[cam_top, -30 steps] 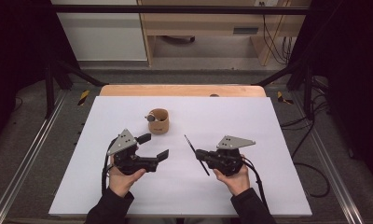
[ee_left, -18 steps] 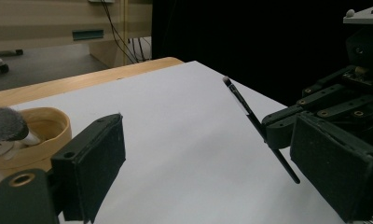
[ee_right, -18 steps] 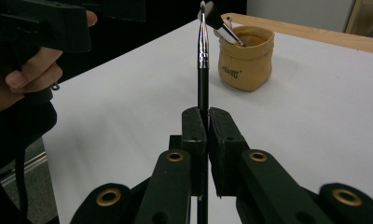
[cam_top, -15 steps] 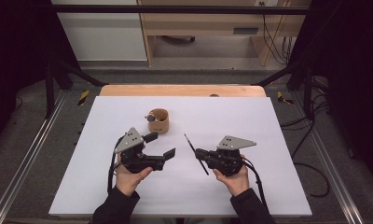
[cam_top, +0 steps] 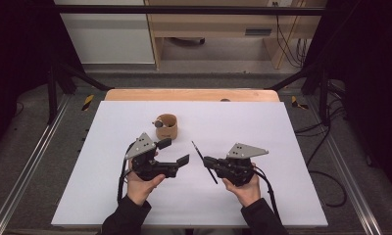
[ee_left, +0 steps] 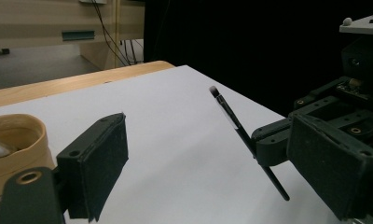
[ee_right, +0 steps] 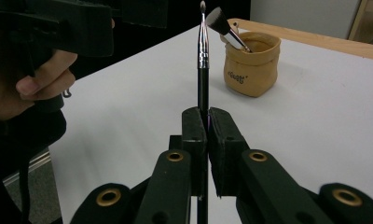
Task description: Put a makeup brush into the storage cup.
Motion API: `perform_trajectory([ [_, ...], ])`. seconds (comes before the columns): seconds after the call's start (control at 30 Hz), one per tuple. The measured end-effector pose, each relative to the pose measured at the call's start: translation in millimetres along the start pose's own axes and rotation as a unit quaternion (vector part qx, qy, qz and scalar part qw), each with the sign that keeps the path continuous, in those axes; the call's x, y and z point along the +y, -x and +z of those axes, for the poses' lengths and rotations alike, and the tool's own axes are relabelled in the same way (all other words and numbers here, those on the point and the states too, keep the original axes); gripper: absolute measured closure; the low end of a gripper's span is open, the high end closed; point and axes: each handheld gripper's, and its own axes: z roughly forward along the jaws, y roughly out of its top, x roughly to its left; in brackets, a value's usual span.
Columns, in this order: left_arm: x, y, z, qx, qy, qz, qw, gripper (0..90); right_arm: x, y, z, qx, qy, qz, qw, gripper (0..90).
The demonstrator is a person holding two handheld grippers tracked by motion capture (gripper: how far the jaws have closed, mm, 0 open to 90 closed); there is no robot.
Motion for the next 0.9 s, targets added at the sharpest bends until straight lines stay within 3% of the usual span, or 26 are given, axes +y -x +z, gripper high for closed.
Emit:
perform_trajectory([
  [0.73,0.0,4.9,9.0,-0.026,0.003,-0.026,0.9993,22.2,2.7,-8.3,-0.9,0.007,0.025,-0.011,0.9996,85.7],
  [0.9,-0.3,4.6,10.3,-0.032,0.002,-0.039,0.9987,30.6,2.5,-10.0,0.3,0.009,0.025,-0.013,0.9996,85.7],
])
